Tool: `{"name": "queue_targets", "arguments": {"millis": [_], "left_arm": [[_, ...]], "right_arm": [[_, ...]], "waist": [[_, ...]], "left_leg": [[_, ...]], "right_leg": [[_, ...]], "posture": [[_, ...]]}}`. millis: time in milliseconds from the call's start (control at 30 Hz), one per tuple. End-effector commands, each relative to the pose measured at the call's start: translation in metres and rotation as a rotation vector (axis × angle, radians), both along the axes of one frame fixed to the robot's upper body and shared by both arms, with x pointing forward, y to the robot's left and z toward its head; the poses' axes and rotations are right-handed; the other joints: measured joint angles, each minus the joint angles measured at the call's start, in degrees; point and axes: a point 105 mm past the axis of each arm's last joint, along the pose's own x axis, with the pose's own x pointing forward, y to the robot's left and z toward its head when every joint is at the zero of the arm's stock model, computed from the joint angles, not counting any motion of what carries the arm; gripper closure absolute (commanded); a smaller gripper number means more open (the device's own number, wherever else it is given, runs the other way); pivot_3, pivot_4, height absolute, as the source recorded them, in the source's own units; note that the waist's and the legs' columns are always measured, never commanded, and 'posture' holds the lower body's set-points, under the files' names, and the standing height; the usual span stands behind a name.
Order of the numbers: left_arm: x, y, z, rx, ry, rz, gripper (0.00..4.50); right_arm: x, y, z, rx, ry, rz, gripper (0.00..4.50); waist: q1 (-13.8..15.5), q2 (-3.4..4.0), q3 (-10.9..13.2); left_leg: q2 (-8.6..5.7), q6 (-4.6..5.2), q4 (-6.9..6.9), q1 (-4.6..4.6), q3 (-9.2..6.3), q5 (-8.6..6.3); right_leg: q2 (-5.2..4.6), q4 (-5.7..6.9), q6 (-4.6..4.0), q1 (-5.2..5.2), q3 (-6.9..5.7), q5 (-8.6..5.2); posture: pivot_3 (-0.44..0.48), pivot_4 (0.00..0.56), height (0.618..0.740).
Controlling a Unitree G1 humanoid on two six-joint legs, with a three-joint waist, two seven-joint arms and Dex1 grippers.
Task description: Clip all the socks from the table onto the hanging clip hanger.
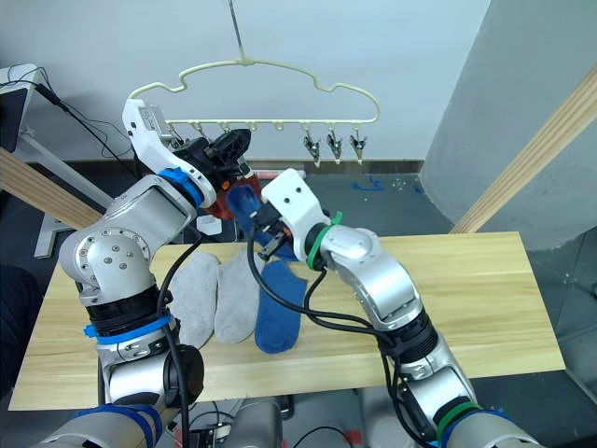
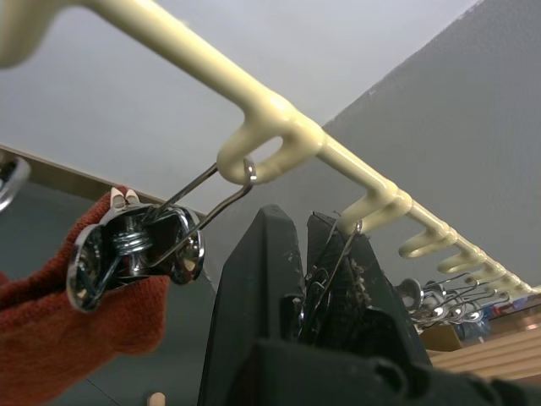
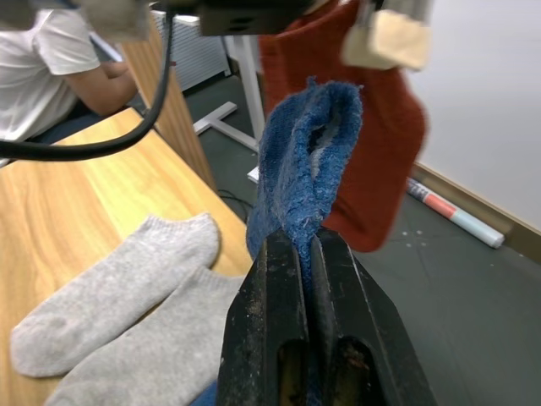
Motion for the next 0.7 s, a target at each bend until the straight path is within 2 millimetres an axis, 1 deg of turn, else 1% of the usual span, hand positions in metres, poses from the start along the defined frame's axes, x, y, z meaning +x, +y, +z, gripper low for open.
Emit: {"name": "queue_targets", "arguments": {"millis": [33,167,367,467,700], "left_arm": [[-0.003,-0.001,0.013,-0.006,-0.052,0.004,4.31],[-0.004,-0.001,0.012,-0.002,-0.050,0.004,4.31],[-0.005,-0.001,0.011,0.002,-0.050,0.003,4.31],[-0.005,0.000,0.010,0.001,-0.048,0.005,4.31],[-0.005,-0.001,0.009,0.002,-0.046,0.004,4.31]], "right_arm": [[-0.010,0.011,0.011,0.043,-0.025,0.048,4.46],[-0.004,0.012,0.013,0.042,-0.028,0.034,4.46],[0.008,0.005,0.013,0.029,-0.035,0.002,4.46],[0.015,-0.002,0.018,0.029,-0.049,-0.021,4.46],[0.022,-0.004,0.029,0.037,-0.076,-0.034,4.46]], "waist": [[0.00,0.00,0.00],[0.02,0.00,0.00],[0.02,0.00,0.00],[0.03,0.00,0.00],[-0.07,0.00,0.00]], "left_leg": [[0.00,0.00,0.00,0.00,0.00,0.00],[0.00,0.00,0.00,0.00,0.00,0.00],[0.01,0.00,0.01,0.00,-0.01,0.00],[-0.01,0.00,0.01,0.00,0.00,0.00],[0.02,0.00,0.00,0.00,0.00,0.00]], "right_leg": [[0.00,0.00,0.00,0.00,0.00,0.00],[0.00,0.00,0.00,0.00,0.00,0.00],[0.00,0.01,0.00,0.00,-0.01,0.00],[-0.01,0.01,0.00,0.00,0.00,0.00],[0.01,0.01,0.00,0.00,-0.01,0.00]], "posture": [[-0.241,0.353,0.740],[-0.240,0.353,0.740],[-0.237,0.352,0.740],[-0.238,0.354,0.740],[-0.241,0.354,0.740]]}}
